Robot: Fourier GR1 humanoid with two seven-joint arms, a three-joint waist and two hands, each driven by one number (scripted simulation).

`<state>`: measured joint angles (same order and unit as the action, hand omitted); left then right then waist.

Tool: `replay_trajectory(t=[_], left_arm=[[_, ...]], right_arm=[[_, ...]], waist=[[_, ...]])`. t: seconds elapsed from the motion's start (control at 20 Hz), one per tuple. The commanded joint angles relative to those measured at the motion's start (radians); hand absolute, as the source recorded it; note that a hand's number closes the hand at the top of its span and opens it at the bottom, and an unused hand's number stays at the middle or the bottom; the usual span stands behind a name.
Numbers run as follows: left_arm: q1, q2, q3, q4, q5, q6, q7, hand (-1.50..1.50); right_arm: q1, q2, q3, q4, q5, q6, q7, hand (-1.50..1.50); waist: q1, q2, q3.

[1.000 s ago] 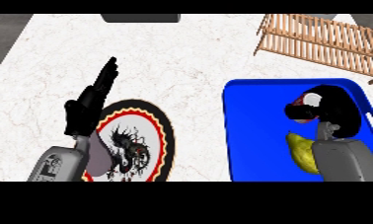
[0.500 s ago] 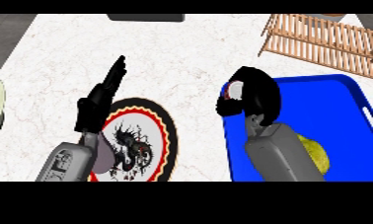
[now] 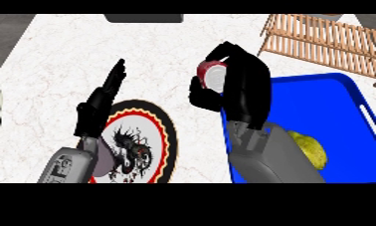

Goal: Pick the can from the tray and place it in the tiered shelf

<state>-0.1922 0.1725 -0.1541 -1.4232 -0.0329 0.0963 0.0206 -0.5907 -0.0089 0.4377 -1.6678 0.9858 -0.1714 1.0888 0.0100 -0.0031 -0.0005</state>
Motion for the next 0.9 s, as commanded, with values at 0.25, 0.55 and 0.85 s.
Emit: replay_trajectory(t=[0.25,0.55,0.85], left_arm=[[0.057,0.006,0.002,-0.051,-0.011,-0.002,-0.011,0.0],[0.022,-0.013,-0.008,-0.054,-0.029,0.007,0.031,0.0],[0.033,0.006,0.026,-0.007,-0.005,-0.033,-0.007,0.0]], right_arm=[[-0.164,0.009,-0.045,-0.104,0.228,0.133,0.29,1.5],[-0.299,0.003,-0.224,-0.081,0.323,0.22,0.211,1.5],[-0.394,-0.051,-0.339,-0.042,0.365,0.329,0.131,1.5]], waist=[[-0.008,-0.005,-0.001],[-0.01,-0.001,0.0],[-0.009,0.001,-0.001]])
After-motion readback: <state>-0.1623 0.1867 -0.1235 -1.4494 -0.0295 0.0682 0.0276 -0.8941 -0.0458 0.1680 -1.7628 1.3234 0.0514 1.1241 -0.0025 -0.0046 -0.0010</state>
